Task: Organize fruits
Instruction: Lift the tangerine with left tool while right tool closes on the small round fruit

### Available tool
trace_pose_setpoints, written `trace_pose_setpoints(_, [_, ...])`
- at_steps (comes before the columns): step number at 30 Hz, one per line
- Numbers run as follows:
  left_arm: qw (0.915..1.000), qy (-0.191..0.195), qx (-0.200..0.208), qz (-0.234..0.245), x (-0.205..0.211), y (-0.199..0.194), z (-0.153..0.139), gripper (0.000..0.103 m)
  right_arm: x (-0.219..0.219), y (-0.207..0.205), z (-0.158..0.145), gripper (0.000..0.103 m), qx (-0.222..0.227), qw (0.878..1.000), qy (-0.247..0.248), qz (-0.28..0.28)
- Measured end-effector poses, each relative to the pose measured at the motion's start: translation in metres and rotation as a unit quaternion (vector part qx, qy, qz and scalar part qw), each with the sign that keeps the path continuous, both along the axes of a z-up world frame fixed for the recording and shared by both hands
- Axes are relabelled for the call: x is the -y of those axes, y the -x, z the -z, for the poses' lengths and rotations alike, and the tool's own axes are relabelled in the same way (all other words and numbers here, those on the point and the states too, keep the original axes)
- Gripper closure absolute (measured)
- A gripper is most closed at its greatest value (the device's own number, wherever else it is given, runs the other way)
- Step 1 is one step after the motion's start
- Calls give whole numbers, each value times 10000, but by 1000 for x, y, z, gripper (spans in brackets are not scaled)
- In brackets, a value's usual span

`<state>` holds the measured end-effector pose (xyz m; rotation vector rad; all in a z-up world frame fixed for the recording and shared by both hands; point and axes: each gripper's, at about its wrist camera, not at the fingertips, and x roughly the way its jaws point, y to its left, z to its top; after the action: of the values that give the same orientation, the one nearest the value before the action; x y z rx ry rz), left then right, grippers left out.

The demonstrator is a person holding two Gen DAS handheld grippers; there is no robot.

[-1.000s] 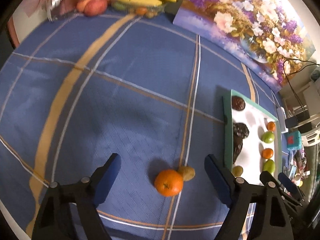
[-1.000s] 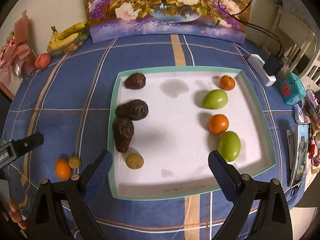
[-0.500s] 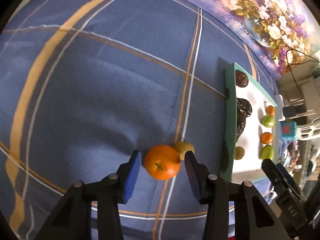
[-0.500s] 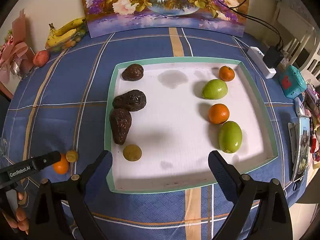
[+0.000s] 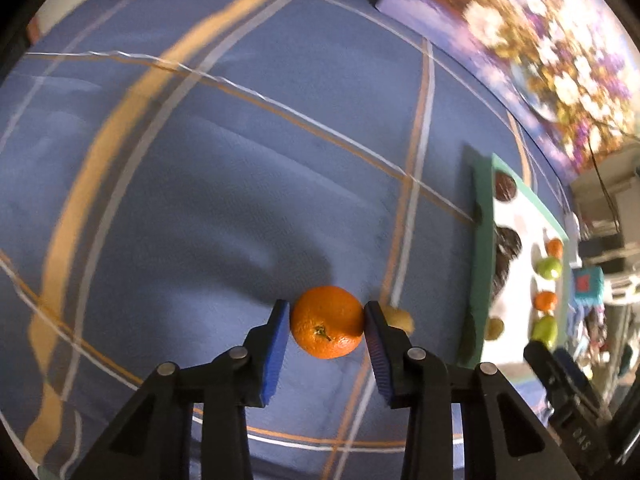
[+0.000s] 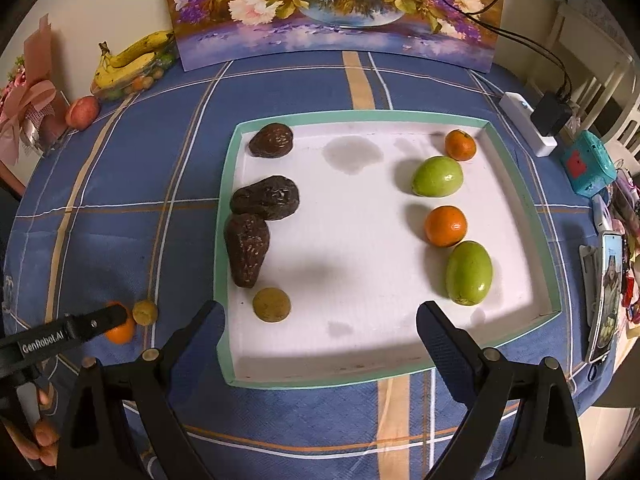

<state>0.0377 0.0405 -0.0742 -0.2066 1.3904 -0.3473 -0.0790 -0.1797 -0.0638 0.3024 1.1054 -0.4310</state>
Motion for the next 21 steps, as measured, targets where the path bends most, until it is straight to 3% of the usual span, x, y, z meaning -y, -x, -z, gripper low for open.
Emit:
trace_pose_setpoints(4, [9995, 2, 161, -290, -17, -5, -7, 63, -13, -9, 4, 6, -25, 9999, -69, -148])
trace_pose_setpoints(10, [9965, -313, 518, -584, -37, -15, -20, 63, -39, -24, 0, 6, 177, 9986, -147, -477])
trace_pose_setpoints(18, [9931, -460, 476, -969, -63, -22, -13, 63, -64, -41, -2, 7, 482, 9949, -446, -772])
trace_pose_setpoints(21, [9918, -482, 496, -1076, -65, -25, -12, 63, -77, -48, -3, 21, 555, 9920, -543, -999])
